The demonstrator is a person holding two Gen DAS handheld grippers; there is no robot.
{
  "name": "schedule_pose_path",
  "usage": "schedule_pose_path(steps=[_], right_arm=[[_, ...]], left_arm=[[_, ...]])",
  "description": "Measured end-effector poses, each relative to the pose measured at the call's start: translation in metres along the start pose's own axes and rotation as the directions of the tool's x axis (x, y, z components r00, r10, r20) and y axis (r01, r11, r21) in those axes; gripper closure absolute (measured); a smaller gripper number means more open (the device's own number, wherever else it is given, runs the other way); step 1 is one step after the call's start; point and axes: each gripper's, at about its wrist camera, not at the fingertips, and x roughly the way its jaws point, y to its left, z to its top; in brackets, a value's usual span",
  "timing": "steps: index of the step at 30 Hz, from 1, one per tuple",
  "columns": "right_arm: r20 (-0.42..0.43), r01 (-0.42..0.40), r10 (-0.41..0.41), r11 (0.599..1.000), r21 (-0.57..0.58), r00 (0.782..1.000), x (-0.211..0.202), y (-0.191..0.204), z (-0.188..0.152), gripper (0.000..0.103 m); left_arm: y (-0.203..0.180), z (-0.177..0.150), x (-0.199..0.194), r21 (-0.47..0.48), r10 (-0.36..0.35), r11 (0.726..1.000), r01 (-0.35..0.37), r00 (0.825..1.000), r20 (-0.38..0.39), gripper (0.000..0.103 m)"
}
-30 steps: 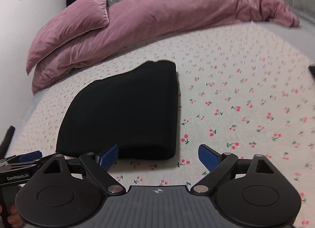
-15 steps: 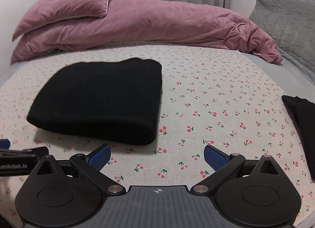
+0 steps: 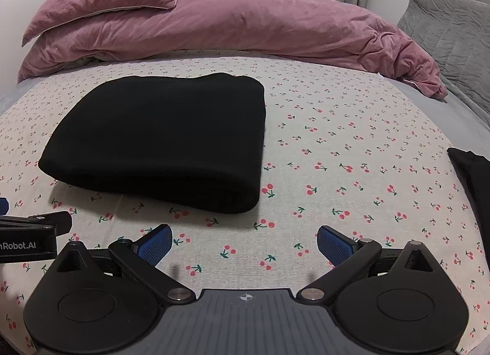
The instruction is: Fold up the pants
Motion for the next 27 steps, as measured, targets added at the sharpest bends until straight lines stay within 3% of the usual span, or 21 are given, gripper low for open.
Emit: schedule_pose_path(steps=[27], right_arm=[[0.0,0.003,-0.003,1.0,0.008,1.0,-0.0005,0.0012,-0.0008,0.002]], left_arm=[[-0.0031,-0.0018,0.0,0.007,-0.013,1.0,0.013,1.0,-0.006,0.0]])
